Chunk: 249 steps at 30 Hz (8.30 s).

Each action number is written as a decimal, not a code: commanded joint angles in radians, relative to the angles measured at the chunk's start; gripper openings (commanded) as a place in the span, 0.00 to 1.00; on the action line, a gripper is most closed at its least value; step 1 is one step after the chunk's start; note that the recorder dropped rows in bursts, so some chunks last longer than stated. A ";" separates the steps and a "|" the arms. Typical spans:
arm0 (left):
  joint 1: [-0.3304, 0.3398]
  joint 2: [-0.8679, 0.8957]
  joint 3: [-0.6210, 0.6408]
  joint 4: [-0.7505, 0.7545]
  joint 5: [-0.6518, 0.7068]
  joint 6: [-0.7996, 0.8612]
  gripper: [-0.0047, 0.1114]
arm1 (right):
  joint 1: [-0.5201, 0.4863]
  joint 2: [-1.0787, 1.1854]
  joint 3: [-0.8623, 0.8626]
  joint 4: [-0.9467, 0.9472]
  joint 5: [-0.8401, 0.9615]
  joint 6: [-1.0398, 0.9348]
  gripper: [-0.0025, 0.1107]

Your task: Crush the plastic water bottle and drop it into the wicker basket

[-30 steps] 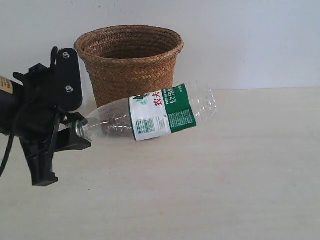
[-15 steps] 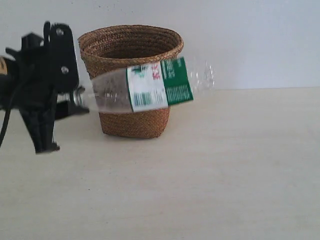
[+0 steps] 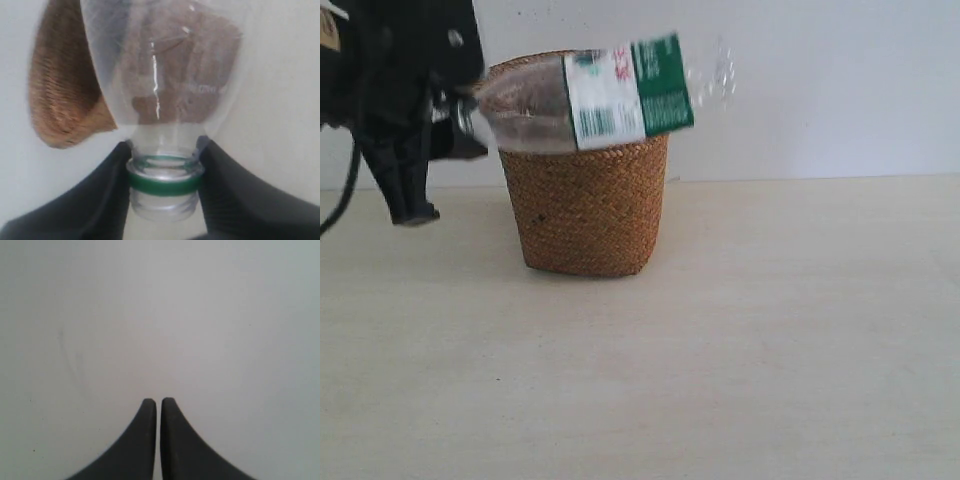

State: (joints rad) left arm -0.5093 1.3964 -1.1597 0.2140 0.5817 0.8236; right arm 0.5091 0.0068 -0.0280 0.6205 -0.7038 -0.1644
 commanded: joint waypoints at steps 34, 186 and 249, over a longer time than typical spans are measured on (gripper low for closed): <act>0.070 0.216 -0.195 -0.250 0.639 -0.379 0.97 | -0.005 -0.007 0.008 -0.001 -0.003 -0.002 0.02; 0.466 -1.396 1.160 -0.247 -0.286 -0.936 0.07 | -0.445 -0.007 0.008 -0.087 0.840 -0.256 0.02; 0.466 -1.396 1.160 -0.247 -0.286 -0.936 0.07 | -0.479 -0.007 0.028 -0.615 1.037 0.215 0.02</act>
State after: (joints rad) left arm -0.0470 0.0035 -0.0029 -0.0366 0.2923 -0.1118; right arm 0.0348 0.0052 0.0002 0.0117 0.3345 0.0536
